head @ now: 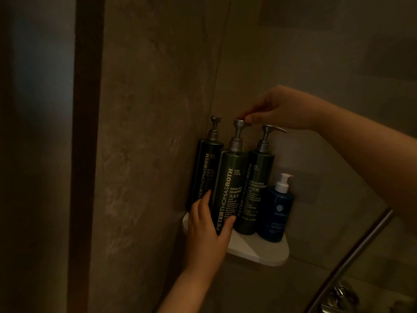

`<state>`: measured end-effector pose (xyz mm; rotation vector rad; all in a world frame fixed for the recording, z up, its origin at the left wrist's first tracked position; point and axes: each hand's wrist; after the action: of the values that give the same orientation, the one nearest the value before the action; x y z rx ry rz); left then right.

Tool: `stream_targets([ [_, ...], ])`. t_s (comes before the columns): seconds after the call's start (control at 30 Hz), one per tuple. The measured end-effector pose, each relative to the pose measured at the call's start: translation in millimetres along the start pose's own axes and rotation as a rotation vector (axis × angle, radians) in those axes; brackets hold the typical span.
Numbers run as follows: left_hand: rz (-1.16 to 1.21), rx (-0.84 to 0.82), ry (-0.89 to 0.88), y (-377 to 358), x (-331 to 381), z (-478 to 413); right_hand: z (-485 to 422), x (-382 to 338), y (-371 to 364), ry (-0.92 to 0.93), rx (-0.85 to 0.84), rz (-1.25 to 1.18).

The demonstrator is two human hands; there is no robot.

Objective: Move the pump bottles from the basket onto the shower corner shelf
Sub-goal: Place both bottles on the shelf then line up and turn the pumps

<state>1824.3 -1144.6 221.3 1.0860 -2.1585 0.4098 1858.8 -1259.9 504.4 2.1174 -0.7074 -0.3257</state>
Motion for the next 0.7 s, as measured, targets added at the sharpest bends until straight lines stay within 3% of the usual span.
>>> stream_targets([
  [0.7,-0.026,0.020,-0.005,-0.6,1.0,1.2,-13.7,0.0,-3.1,-0.089,0.065,0.119],
])
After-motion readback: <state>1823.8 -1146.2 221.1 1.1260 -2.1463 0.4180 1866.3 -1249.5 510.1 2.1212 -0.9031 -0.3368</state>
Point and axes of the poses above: each hand's wrist, its own z-axis away from the middle knuckle, its own y-axis out of the back of the hand, x = y × z, and after that the axes turned 13 degrees about x, right-handed
